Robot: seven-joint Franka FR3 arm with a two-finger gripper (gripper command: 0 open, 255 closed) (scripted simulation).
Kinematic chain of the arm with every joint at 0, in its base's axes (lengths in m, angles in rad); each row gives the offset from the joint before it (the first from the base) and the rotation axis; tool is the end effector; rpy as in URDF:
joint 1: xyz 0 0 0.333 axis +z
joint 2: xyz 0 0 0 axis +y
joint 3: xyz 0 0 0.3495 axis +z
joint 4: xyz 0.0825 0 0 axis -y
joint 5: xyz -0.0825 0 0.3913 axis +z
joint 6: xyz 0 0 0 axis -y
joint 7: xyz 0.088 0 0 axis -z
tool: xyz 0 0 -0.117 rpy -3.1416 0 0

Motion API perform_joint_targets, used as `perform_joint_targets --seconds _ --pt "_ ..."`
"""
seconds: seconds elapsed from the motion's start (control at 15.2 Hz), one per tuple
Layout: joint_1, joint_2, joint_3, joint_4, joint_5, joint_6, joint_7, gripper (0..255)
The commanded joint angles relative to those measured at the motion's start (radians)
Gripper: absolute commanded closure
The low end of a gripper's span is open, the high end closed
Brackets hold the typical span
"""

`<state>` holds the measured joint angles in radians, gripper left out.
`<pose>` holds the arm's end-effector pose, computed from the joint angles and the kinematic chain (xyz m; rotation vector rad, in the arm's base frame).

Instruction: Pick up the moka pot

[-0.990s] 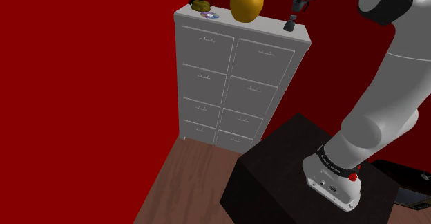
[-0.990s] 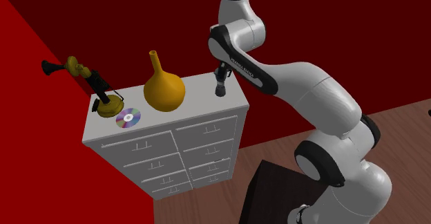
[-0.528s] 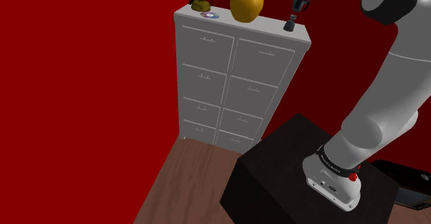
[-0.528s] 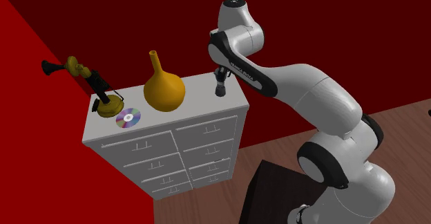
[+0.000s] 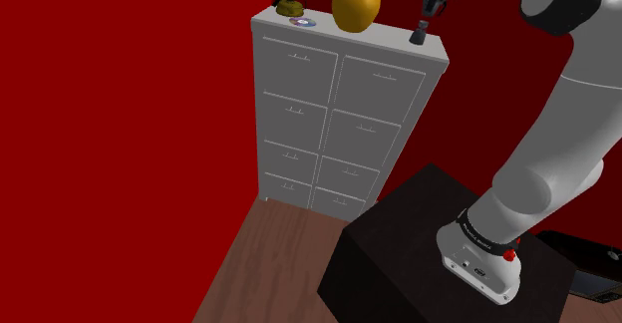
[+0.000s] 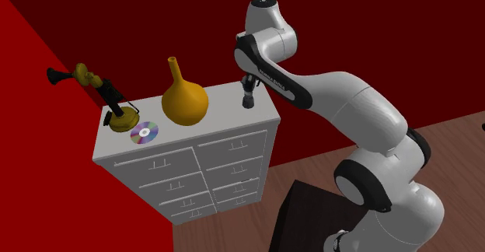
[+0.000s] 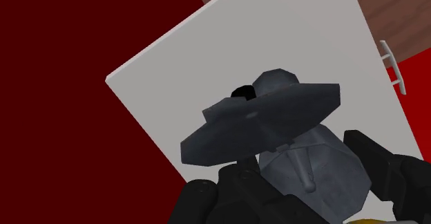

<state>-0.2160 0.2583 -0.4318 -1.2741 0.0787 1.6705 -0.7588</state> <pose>0.5512 -0.3525 0.6561 3.0064 0.1969 0.1587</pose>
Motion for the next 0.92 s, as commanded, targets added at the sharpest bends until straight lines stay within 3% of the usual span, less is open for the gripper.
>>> perform_joint_targets --seconds 0.0,0.53,0.86 --pt "-0.005 0.01 -0.001 0.033 0.004 -0.025 -0.003 255" --pt "-0.046 0.089 -0.003 0.26 0.042 -0.177 -0.015 255" --pt "-0.102 0.182 0.0 0.482 0.086 -0.308 -0.022 255"
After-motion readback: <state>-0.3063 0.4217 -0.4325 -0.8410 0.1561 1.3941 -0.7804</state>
